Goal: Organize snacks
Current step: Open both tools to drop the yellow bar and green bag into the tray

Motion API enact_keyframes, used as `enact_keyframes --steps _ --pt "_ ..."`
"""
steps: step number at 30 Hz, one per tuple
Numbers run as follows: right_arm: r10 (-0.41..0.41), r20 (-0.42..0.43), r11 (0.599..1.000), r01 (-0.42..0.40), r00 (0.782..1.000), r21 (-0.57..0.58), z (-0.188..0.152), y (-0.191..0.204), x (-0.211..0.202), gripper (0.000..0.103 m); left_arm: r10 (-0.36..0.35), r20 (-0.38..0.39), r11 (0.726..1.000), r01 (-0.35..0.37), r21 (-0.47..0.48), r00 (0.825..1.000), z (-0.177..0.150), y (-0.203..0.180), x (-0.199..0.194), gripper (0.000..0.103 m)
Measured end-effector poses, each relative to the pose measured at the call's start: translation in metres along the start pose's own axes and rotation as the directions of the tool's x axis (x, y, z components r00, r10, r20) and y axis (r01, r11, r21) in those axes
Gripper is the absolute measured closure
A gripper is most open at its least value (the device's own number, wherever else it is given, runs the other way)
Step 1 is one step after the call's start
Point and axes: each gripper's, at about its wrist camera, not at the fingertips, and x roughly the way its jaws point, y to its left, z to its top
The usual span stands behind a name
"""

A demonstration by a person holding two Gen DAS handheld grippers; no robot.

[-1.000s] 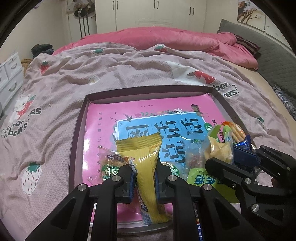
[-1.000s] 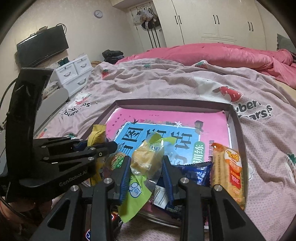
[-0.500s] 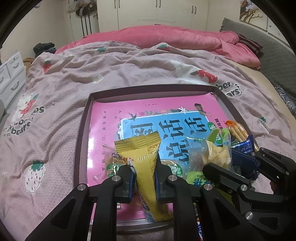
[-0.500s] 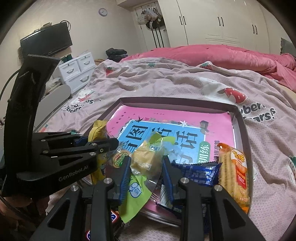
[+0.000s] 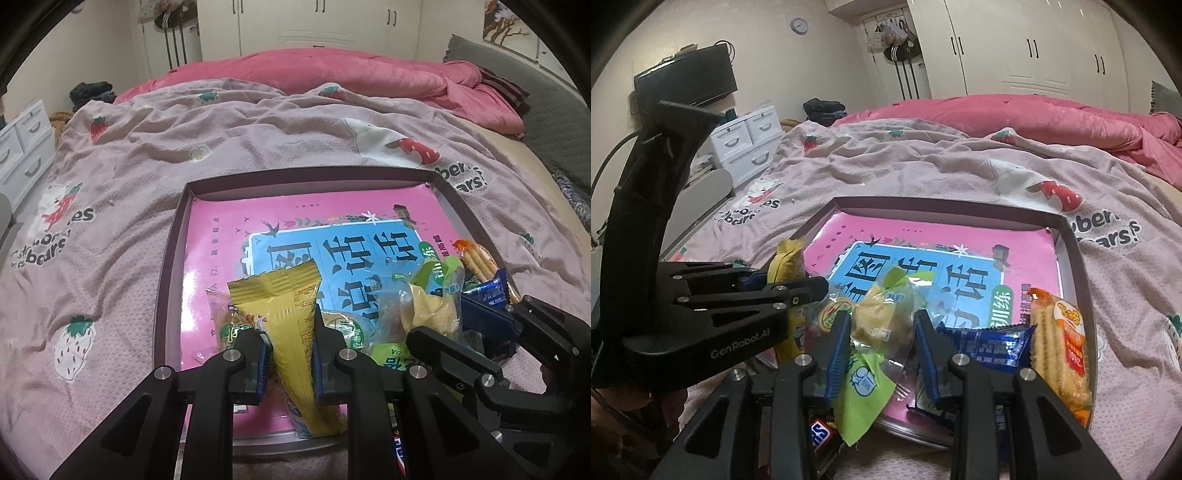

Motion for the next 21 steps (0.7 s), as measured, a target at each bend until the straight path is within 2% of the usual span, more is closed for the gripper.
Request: enact_keyframes --steps 8,11,13,17,21 --pt "-0.026 0.001 0.999 0.026 1.000 0.023 0.002 -0.005 -0.001 0.063 -0.005 -0.004 1.000 0.005 -0.012 1.000 0.000 0.001 0.000 0.080" --pt "-0.026 0.003 0.999 0.026 1.000 0.029 0.002 -0.005 -0.002 0.059 -0.014 -0.007 1.000 0.014 -0.017 1.000 0.000 0.002 -0.001 0.072" --pt "-0.032 0.011 0.999 0.031 0.999 0.028 0.003 -0.005 -0.004 0.053 -0.014 -0.007 1.000 0.014 -0.016 1.000 0.000 0.000 -0.001 0.060" --pt "-0.040 0.031 0.999 0.039 0.999 0.037 0.005 -0.007 -0.010 0.049 -0.026 -0.008 0.999 0.026 -0.024 1.000 0.000 0.001 -0.006 0.054" --pt "-0.049 0.060 0.997 0.045 0.997 0.066 0.009 -0.012 -0.024 0.048 -0.035 0.012 0.999 0.035 -0.027 0.999 0.002 0.003 -0.020 0.045"
